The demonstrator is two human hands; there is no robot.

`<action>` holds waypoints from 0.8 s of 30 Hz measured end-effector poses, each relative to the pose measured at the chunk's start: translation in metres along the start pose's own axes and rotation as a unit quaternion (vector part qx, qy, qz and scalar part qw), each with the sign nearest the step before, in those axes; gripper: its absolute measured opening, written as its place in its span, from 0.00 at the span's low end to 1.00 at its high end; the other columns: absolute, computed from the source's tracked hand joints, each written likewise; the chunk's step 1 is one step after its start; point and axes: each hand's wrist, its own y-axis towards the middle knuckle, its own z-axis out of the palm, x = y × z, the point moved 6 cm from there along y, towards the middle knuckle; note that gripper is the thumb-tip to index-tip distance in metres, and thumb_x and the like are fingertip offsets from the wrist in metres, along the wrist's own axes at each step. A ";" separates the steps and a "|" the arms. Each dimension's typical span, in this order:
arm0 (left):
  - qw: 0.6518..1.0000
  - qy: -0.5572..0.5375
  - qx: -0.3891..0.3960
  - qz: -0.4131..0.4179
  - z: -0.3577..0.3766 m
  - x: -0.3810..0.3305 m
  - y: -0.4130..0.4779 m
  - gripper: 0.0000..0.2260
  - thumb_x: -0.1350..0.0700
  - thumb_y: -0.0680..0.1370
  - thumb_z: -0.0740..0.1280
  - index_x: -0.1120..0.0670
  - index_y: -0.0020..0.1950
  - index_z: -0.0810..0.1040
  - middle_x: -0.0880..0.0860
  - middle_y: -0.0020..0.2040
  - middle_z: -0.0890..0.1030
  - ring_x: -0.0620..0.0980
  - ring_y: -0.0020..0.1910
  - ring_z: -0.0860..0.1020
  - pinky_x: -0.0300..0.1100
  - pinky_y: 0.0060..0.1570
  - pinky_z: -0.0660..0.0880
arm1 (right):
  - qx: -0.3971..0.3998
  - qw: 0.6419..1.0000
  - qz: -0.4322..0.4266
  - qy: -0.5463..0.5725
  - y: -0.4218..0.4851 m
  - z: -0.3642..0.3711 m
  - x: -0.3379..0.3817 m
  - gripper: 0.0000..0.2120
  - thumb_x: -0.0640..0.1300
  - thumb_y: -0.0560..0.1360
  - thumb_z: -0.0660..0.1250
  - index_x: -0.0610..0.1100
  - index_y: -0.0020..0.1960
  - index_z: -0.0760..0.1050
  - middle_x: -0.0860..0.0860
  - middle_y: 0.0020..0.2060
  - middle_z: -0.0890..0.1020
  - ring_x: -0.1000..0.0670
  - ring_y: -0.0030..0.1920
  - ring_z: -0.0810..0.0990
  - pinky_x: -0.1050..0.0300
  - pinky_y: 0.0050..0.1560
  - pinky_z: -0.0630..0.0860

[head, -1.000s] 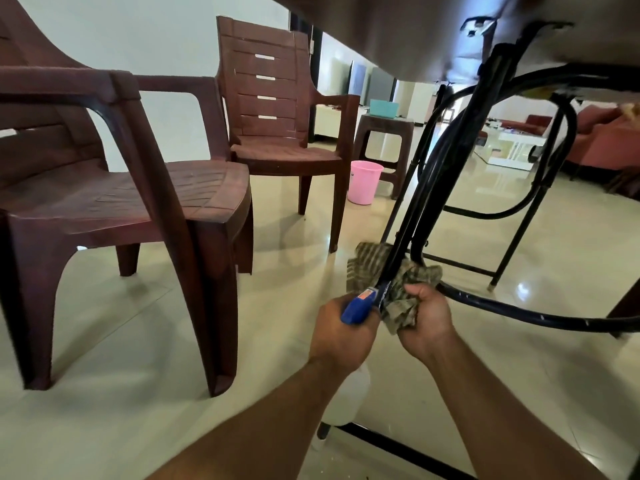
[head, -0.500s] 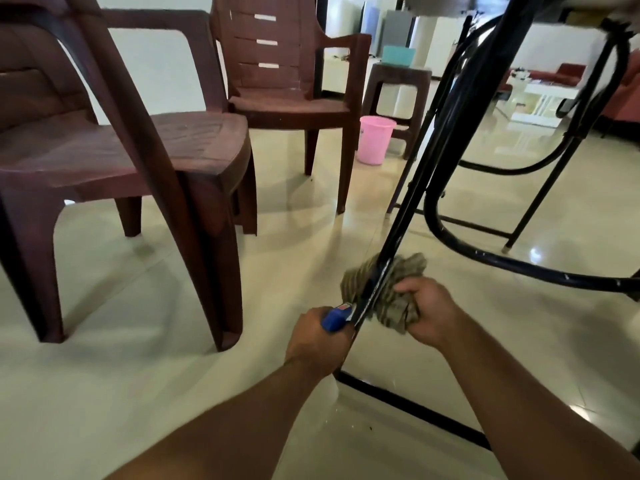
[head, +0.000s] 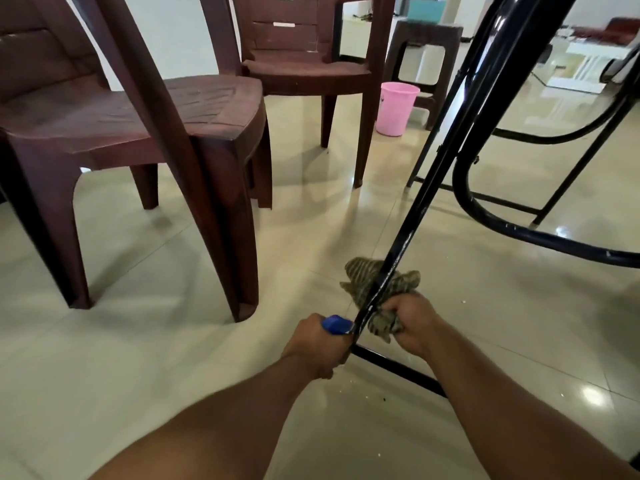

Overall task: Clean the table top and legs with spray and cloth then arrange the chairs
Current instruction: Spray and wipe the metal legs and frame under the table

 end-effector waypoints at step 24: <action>0.979 -0.141 -0.057 0.138 -0.048 -0.108 0.001 0.04 0.61 0.78 0.68 0.58 0.43 0.79 0.59 0.37 0.81 0.52 0.27 0.75 0.37 0.24 0.73 | -0.230 0.719 -0.603 -0.259 -0.110 0.008 0.128 0.30 0.33 0.74 0.58 0.42 0.76 0.66 0.43 0.76 0.63 0.49 0.77 0.61 0.55 0.77 0.59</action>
